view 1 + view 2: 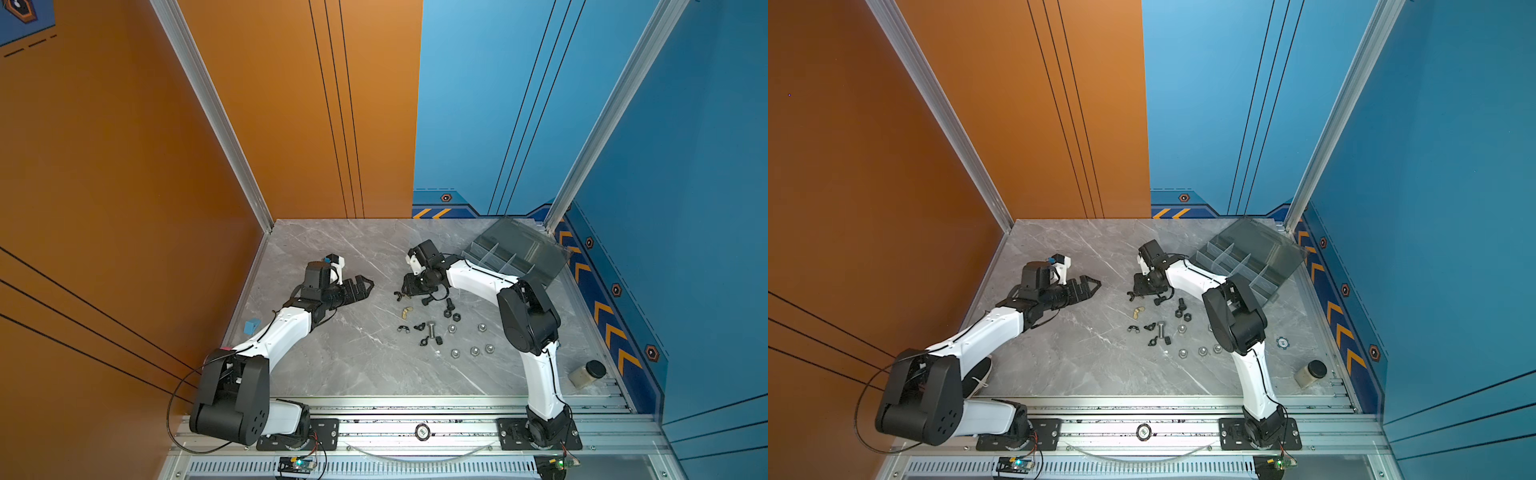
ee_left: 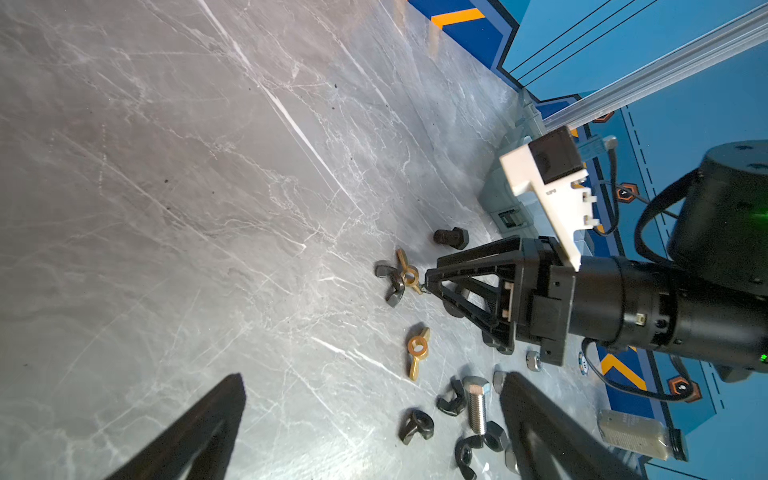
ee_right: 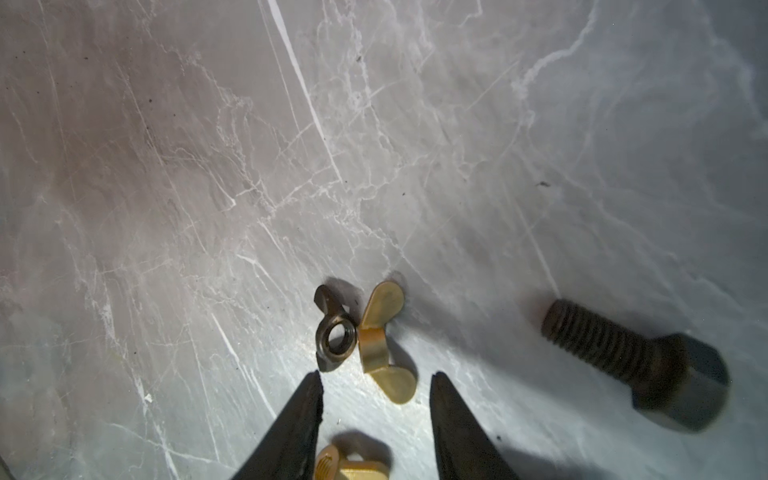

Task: Sort the screws and nuts into containers
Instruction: 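Lower the right gripper and close it on the brass wing nut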

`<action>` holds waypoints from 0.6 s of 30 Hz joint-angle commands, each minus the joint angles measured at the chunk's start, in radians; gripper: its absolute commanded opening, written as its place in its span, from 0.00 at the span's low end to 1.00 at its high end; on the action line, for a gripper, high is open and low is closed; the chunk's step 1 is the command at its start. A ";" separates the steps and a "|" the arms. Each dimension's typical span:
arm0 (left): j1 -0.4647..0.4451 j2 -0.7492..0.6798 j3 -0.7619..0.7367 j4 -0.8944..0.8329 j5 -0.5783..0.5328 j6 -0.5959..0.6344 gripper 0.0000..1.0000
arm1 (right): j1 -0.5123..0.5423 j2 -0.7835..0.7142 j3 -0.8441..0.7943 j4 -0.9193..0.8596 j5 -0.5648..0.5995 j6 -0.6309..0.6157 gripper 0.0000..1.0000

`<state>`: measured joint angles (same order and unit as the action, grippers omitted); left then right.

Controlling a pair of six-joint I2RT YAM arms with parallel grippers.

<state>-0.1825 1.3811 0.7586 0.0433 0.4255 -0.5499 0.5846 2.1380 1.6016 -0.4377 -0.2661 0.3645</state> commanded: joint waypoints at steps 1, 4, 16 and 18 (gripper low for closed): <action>0.010 0.024 -0.008 0.032 0.049 -0.022 0.98 | 0.008 0.022 0.037 0.017 0.008 0.011 0.41; 0.010 0.032 -0.008 0.040 0.057 -0.030 0.98 | 0.007 0.035 0.041 0.017 0.010 0.007 0.40; 0.010 0.045 -0.008 0.041 0.058 -0.037 0.98 | 0.009 0.065 0.046 0.026 -0.009 0.013 0.35; 0.010 0.048 -0.007 0.043 0.058 -0.038 0.98 | 0.008 0.070 0.047 0.030 -0.011 0.013 0.34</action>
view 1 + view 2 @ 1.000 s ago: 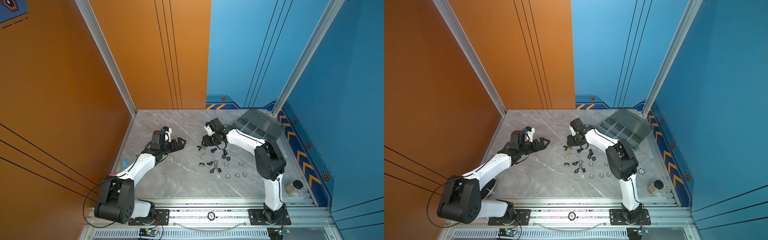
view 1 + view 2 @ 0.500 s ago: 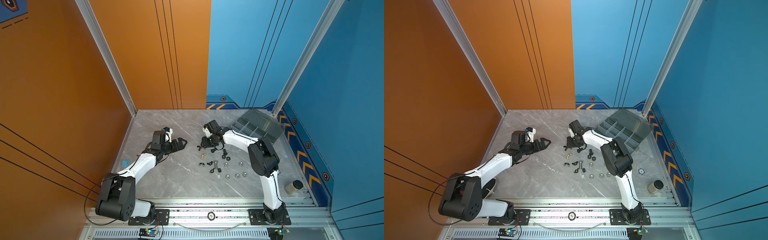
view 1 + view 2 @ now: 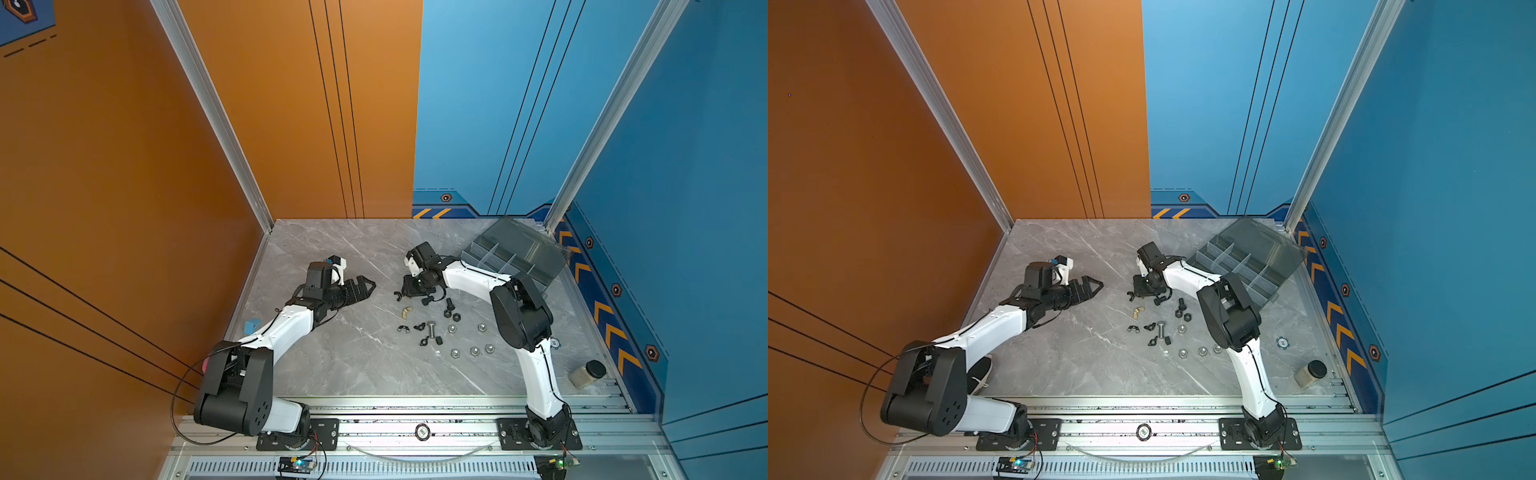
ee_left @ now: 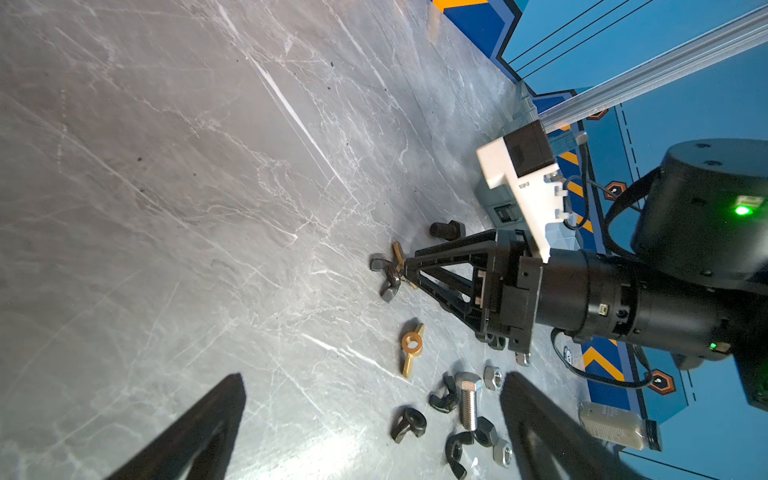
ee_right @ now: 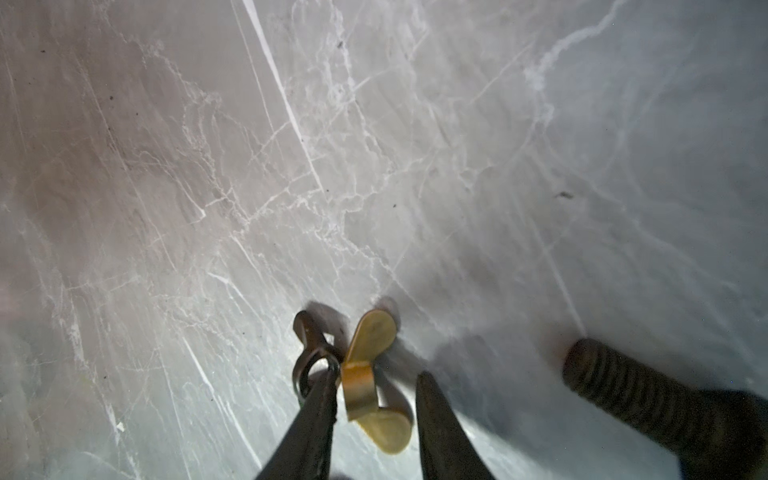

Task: Sort the screws and nuts into containers
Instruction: 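Lower the right gripper and close it on the brass wing nut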

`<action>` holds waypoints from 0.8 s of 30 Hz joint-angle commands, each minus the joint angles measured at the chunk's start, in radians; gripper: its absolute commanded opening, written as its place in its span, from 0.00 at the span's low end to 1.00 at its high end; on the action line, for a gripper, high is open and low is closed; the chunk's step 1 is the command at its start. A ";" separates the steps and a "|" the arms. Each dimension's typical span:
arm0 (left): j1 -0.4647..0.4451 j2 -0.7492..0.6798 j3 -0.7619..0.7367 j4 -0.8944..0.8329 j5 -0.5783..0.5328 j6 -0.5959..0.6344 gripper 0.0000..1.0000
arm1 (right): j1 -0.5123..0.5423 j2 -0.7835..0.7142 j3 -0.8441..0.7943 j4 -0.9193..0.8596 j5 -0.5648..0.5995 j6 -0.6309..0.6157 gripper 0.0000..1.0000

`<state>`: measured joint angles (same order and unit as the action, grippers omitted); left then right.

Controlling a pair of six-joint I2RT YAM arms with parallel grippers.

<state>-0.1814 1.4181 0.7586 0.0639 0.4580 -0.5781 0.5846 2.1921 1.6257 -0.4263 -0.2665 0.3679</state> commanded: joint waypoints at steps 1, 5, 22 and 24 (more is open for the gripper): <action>0.009 0.011 -0.007 0.022 0.026 -0.009 0.98 | 0.008 0.018 0.023 0.018 -0.012 0.009 0.34; 0.009 0.015 -0.006 0.019 0.027 -0.009 0.98 | 0.008 0.027 0.027 0.021 -0.015 0.011 0.31; 0.009 0.001 -0.005 -0.006 0.020 0.003 0.98 | 0.009 0.033 0.016 0.017 -0.019 0.016 0.19; 0.009 0.002 -0.005 -0.007 0.021 0.003 0.98 | 0.009 0.034 0.016 0.017 -0.020 0.016 0.14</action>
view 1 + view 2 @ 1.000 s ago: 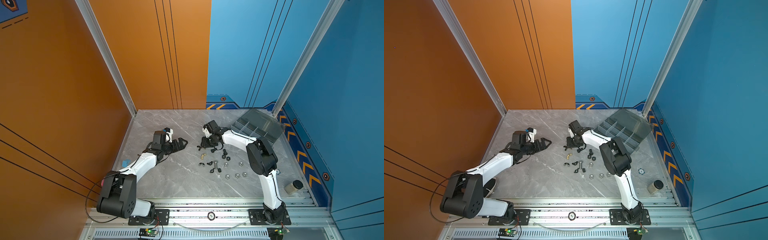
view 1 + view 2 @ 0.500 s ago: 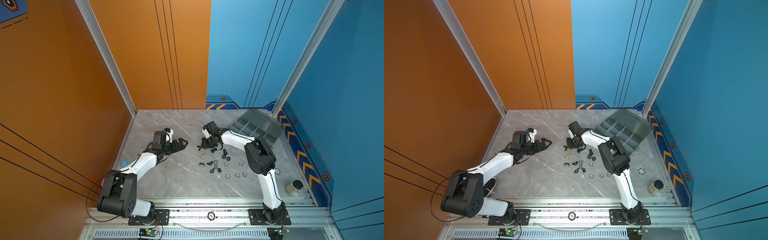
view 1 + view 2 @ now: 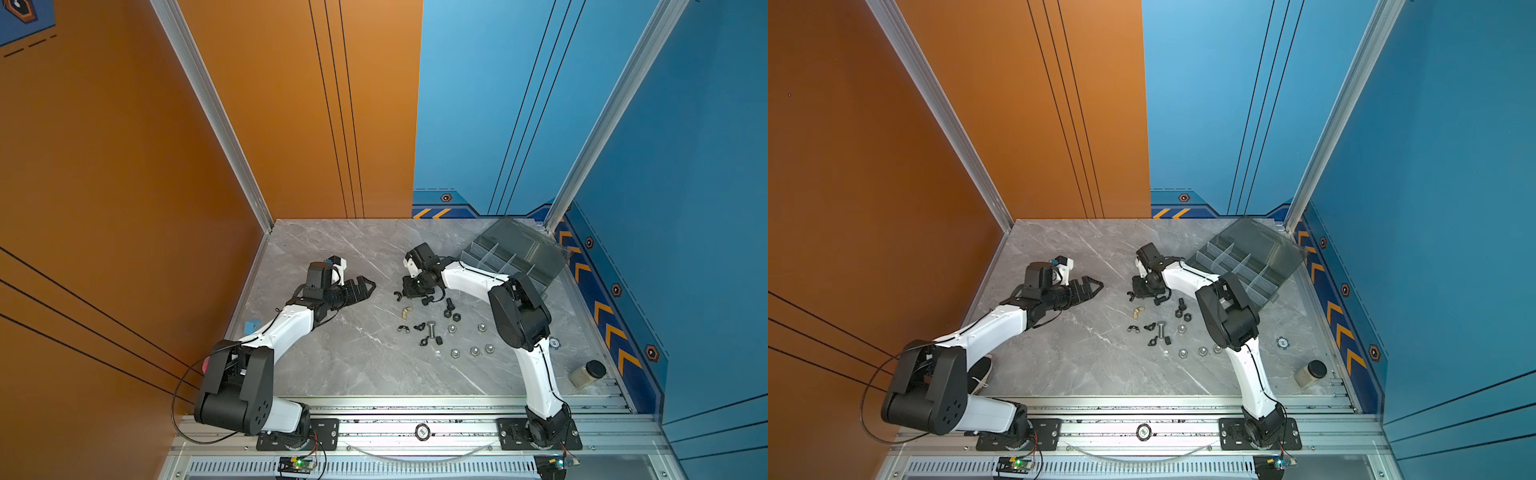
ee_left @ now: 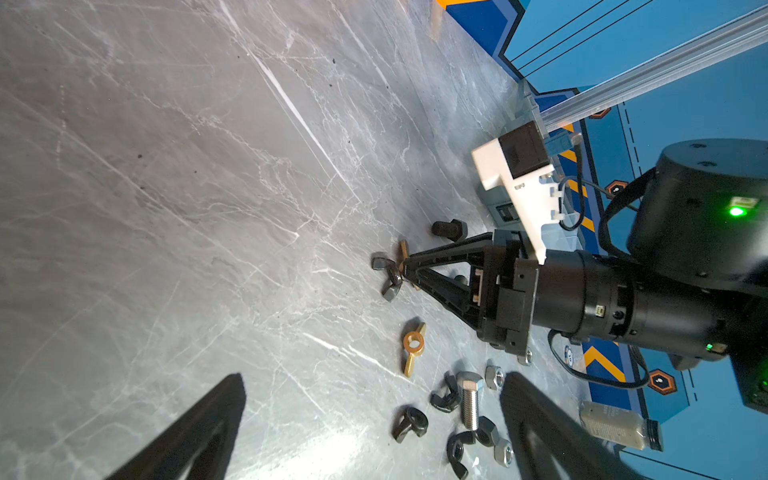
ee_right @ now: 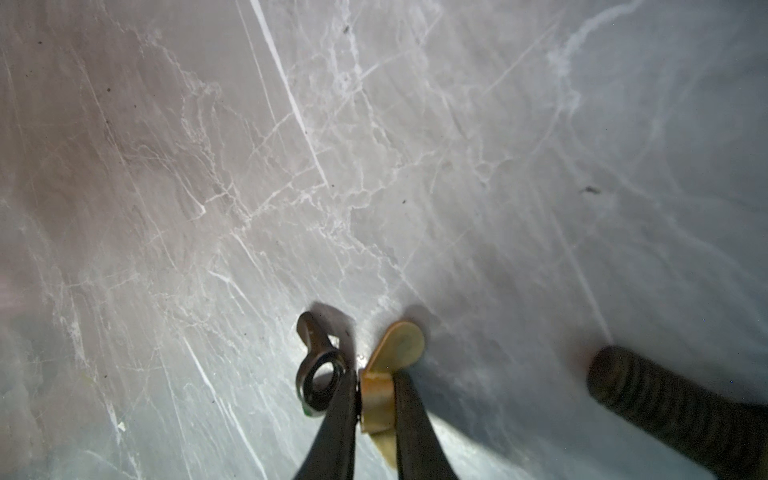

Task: Sort the screws and nuts into containers
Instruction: 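Lower the right gripper and close it on the brass wing nut, then lift the brass wing nut and carry it over the grey compartment box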

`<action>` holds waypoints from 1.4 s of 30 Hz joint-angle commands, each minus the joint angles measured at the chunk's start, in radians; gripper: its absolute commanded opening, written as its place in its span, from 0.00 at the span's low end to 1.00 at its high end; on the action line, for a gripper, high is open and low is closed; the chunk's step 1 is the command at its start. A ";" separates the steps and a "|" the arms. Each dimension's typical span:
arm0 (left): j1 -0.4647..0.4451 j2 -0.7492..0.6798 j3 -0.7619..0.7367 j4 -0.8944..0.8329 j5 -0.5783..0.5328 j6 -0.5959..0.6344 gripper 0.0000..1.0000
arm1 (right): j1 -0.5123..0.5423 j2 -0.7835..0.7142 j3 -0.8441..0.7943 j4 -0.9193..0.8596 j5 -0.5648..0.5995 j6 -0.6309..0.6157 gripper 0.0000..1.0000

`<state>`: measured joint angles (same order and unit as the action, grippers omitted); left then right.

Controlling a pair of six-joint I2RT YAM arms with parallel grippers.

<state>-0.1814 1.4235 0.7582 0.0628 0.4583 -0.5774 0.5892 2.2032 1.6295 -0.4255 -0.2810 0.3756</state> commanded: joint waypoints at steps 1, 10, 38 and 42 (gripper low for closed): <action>0.009 -0.002 -0.005 -0.004 0.022 0.002 0.98 | 0.004 0.023 0.012 0.017 -0.007 0.009 0.12; 0.009 0.000 -0.005 -0.002 0.025 0.001 0.98 | -0.008 -0.014 -0.007 0.058 -0.039 -0.011 0.00; -0.030 0.022 0.030 0.029 0.027 -0.032 0.98 | -0.414 -0.207 0.023 0.034 0.084 -0.135 0.00; -0.042 0.025 0.039 0.030 0.026 -0.035 0.98 | -0.448 -0.155 0.081 0.003 0.118 -0.149 0.00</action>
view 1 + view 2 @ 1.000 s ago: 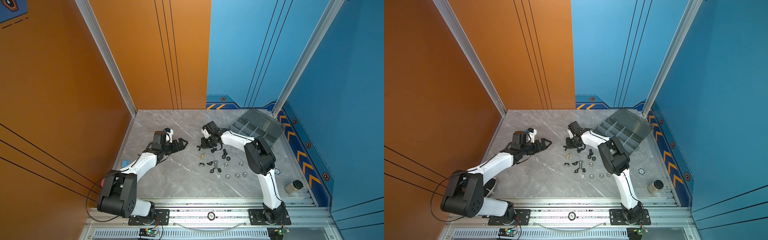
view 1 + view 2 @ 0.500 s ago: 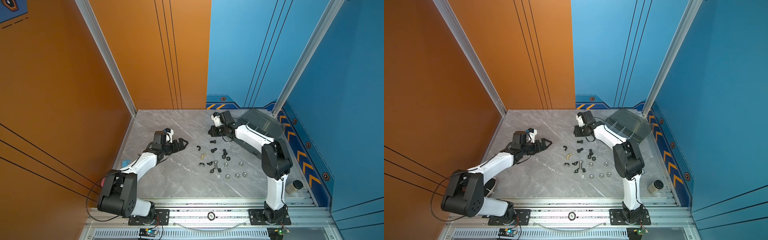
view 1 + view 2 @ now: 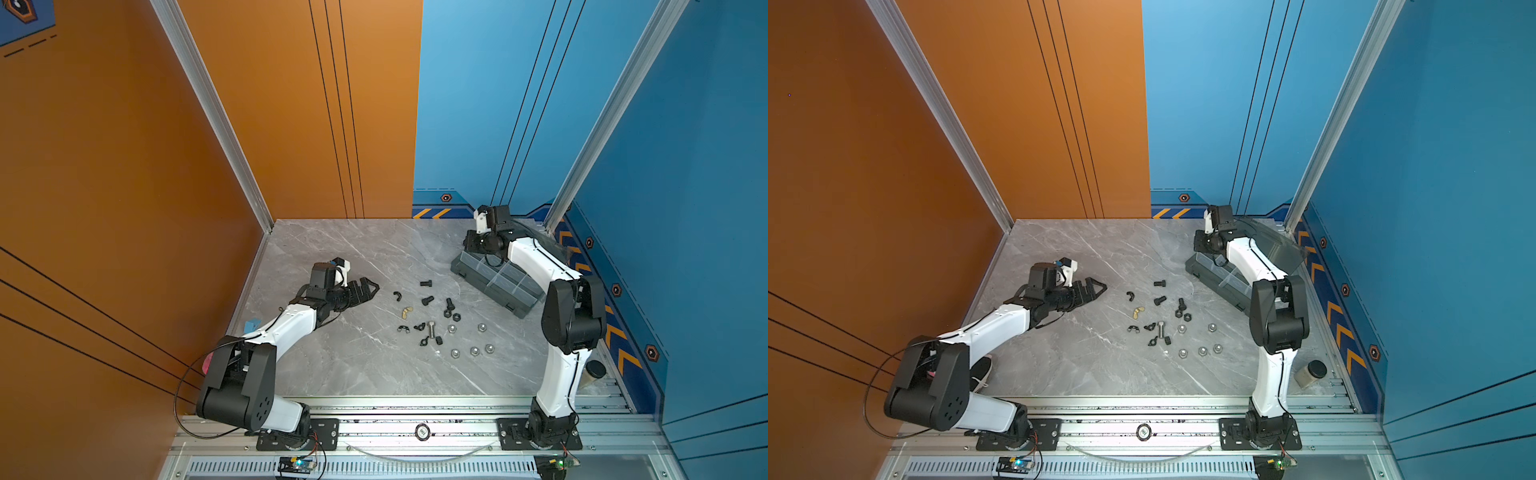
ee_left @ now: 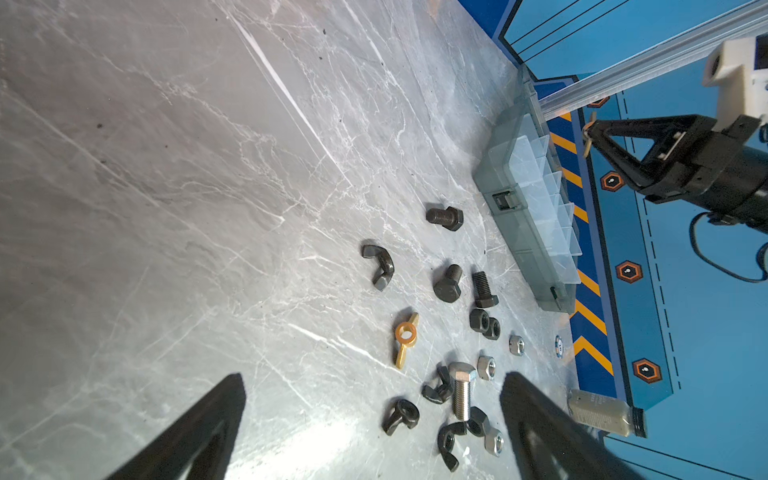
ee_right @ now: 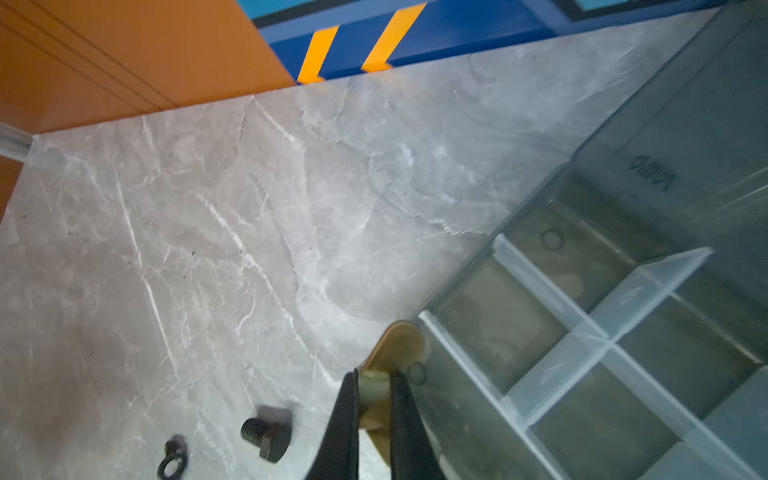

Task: Sort the screws and nuts into containers
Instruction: 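Lift the brass wing nut and carry it over the grey compartment box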

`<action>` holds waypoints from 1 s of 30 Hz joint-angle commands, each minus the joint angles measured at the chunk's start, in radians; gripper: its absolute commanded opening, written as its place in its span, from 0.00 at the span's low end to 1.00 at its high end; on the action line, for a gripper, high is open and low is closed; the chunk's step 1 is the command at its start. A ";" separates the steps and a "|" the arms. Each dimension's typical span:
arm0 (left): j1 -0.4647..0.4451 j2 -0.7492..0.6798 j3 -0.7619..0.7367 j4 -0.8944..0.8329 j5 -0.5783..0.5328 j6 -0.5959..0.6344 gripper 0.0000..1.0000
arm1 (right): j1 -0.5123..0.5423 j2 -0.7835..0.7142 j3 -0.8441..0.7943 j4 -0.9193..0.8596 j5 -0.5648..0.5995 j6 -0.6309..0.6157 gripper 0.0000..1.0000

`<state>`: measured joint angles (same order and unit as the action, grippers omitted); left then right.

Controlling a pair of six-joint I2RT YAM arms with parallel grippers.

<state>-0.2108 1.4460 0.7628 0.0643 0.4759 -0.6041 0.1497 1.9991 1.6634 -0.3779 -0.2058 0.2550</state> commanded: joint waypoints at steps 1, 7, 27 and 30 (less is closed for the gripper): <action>-0.014 0.003 0.036 0.029 0.007 -0.011 0.98 | -0.013 0.064 0.061 -0.052 0.054 -0.034 0.00; -0.026 0.006 0.041 0.028 -0.001 -0.015 0.98 | -0.035 0.146 0.126 -0.078 0.099 -0.055 0.00; -0.048 0.040 0.073 0.022 -0.003 -0.015 0.98 | -0.060 0.194 0.127 -0.099 0.119 -0.082 0.00; -0.050 0.045 0.078 0.022 -0.002 -0.015 0.98 | -0.056 0.194 0.127 -0.103 0.121 -0.081 0.05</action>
<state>-0.2508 1.4776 0.8112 0.0864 0.4747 -0.6193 0.0952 2.1845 1.7626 -0.4427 -0.0998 0.1864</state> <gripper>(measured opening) 0.976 0.119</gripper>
